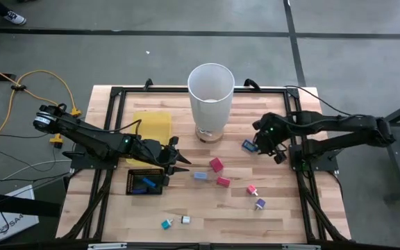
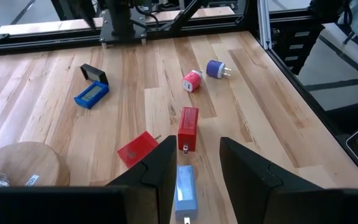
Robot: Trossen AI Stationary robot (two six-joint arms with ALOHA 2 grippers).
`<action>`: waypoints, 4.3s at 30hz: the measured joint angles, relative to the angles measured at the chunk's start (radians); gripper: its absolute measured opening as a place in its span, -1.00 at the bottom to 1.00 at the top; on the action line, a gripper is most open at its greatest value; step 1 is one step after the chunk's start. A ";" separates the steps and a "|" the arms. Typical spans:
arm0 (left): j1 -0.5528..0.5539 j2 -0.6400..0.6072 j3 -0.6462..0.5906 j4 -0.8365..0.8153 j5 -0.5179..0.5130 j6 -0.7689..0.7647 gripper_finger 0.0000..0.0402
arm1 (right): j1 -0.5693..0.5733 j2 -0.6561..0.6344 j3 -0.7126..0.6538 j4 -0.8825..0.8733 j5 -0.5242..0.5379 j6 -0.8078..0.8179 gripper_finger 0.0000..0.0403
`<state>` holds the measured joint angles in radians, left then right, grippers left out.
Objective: Pick & Place Office items
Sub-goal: Put the black digital clock into the black bin
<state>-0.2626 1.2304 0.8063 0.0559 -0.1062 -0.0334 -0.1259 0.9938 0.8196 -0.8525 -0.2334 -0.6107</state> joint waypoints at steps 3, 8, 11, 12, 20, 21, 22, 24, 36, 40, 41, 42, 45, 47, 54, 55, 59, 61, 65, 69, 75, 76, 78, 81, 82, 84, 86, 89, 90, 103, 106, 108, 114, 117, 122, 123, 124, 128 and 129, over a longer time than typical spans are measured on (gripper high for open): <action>0.000 0.000 0.000 0.000 0.000 0.000 -0.41 | -0.011 -0.001 0.000 -0.003 -0.048 -0.040 -0.18; 0.000 0.000 0.000 -0.001 0.000 0.000 -0.41 | -0.040 0.014 0.000 -0.017 -0.055 -0.040 -0.18; 0.000 0.000 0.000 -0.001 0.000 0.000 -0.41 | -0.066 0.032 0.000 -0.027 -0.055 -0.041 -0.18; 0.000 0.000 0.000 -0.002 0.000 0.000 -0.41 | -0.075 0.041 0.000 -0.031 -0.054 -0.041 -0.18; 0.000 0.000 0.000 0.001 0.000 0.000 -0.41 | -0.144 0.150 0.000 -0.037 -0.054 -0.091 -0.18; 0.000 0.000 0.000 0.002 0.000 0.000 -0.41 | -0.148 0.166 0.000 -0.037 -0.054 -0.098 -0.18; 0.000 0.000 0.000 0.002 0.000 0.000 -0.41 | -0.153 0.184 0.000 -0.038 -0.054 -0.102 -0.18; 0.000 0.000 0.000 0.005 0.000 0.000 -0.41 | -0.159 0.216 0.000 -0.043 -0.053 -0.116 -0.18; 0.000 0.000 0.000 0.005 0.000 0.000 -0.41 | -0.165 0.363 0.000 -0.067 0.016 -0.254 -0.18; 0.000 0.000 0.000 0.006 0.000 0.000 -0.41 | -0.165 0.395 0.000 -0.070 0.063 -0.258 -0.18; 0.000 0.000 0.000 0.006 0.000 0.000 -0.41 | -0.165 0.402 0.000 -0.072 0.072 -0.258 -0.18; 0.000 0.000 0.000 0.006 0.000 0.000 -0.41 | -0.165 0.408 0.000 -0.075 0.079 -0.258 -0.18; 0.000 0.000 0.000 0.006 0.000 0.000 -0.41 | -0.165 0.426 0.000 -0.082 0.099 -0.258 -0.18; 0.000 0.000 0.000 0.006 0.000 0.000 -0.41 | -0.165 0.437 0.000 -0.082 0.110 -0.257 -0.18; 0.000 0.000 0.000 0.007 0.000 0.000 -0.41 | -0.165 0.455 -0.015 -0.062 0.131 -0.250 -0.18; 0.000 0.000 0.000 0.007 0.000 0.000 -0.41 | -0.164 0.454 -0.025 -0.047 0.131 -0.250 -0.18; 0.000 0.000 0.000 0.009 0.000 0.000 -0.41 | -0.164 0.455 -0.064 -0.015 0.140 -0.232 -0.18; 0.000 0.000 0.000 0.009 0.000 0.000 -0.41 | -0.165 0.454 -0.072 -0.006 0.169 -0.217 -0.18; 0.000 0.000 0.000 0.010 0.000 0.000 -0.41 | -0.165 0.454 -0.073 0.004 0.193 -0.203 -0.23; 0.000 0.000 0.000 0.010 0.000 0.000 -0.41 | -0.164 0.454 -0.073 0.008 0.193 -0.204 -0.33; 0.000 0.000 0.000 0.010 0.000 0.000 -0.41 | -0.164 0.454 -0.073 0.011 0.191 -0.205 -0.51; 0.000 0.000 0.000 0.010 0.000 0.000 -0.41 | -0.164 0.454 -0.073 0.012 0.190 -0.205 -0.54; 0.000 0.000 0.000 0.010 0.000 0.000 -0.41 | -0.164 0.454 -0.073 0.011 0.182 -0.205 -0.60; 0.000 0.000 0.000 0.010 0.000 0.000 -0.41 | -0.164 0.454 -0.073 0.010 0.179 -0.205 -0.68; 0.000 0.000 0.000 0.010 0.000 0.000 -0.41 | -0.164 0.454 -0.073 0.008 0.178 -0.205 -0.71; 0.000 0.000 0.000 0.010 0.000 0.000 -0.41 | -0.164 0.454 -0.072 0.002 0.178 -0.205 -0.75; 0.000 0.000 0.000 0.010 0.000 0.000 -0.41 | -0.165 0.454 -0.072 -0.004 0.174 -0.205 -0.78; 0.000 0.000 0.000 0.010 0.000 0.000 -0.41 | -0.164 0.454 -0.072 -0.011 0.167 -0.205 -0.78; 0.000 0.000 0.000 0.010 0.000 0.000 -0.41 | -0.165 0.454 -0.072 -0.014 0.165 -0.204 -0.78; 0.000 0.000 0.000 0.010 0.000 0.000 -0.41 | -0.164 0.454 -0.072 -0.020 0.164 -0.203 -0.80; 0.000 0.000 0.000 0.010 0.000 0.000 -0.41 | -0.165 0.454 -0.072 -0.021 0.164 -0.202 -0.80; 0.000 0.000 0.000 0.010 0.000 0.000 -0.41 | -0.164 0.454 -0.072 -0.022 0.167 -0.202 -0.80; 0.000 0.000 0.000 0.010 0.000 0.000 -0.41 | -0.160 0.426 -0.064 -0.042 0.182 -0.193 -0.80; 0.000 0.000 0.000 0.014 0.000 0.000 -0.41 | -0.149 0.393 -0.032 -0.072 0.183 -0.172 -0.80; 0.000 0.000 0.000 0.015 0.000 0.000 -0.41 | -0.112 0.313 0.022 -0.081 0.178 -0.144 -0.80; 0.000 0.000 0.000 0.015 0.000 0.000 -0.41 | -0.104 0.293 0.032 -0.078 0.176 -0.136 -0.80; 0.000 0.000 0.000 0.015 0.000 0.000 -0.41 | -0.094 0.278 0.041 -0.078 0.175 -0.130 -0.80; 0.000 0.000 0.000 0.015 0.000 0.000 -0.41 | -0.057 0.219 0.061 -0.063 0.172 -0.099 -0.80; 0.000 0.000 0.000 0.015 0.000 0.000 -0.41 | -0.049 0.207 0.061 -0.060 0.171 -0.092 -0.80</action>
<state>-0.2627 1.2301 0.8063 0.0708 -0.1059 -0.0330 -0.1749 1.2005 0.8810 -0.9127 -0.0622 -0.7027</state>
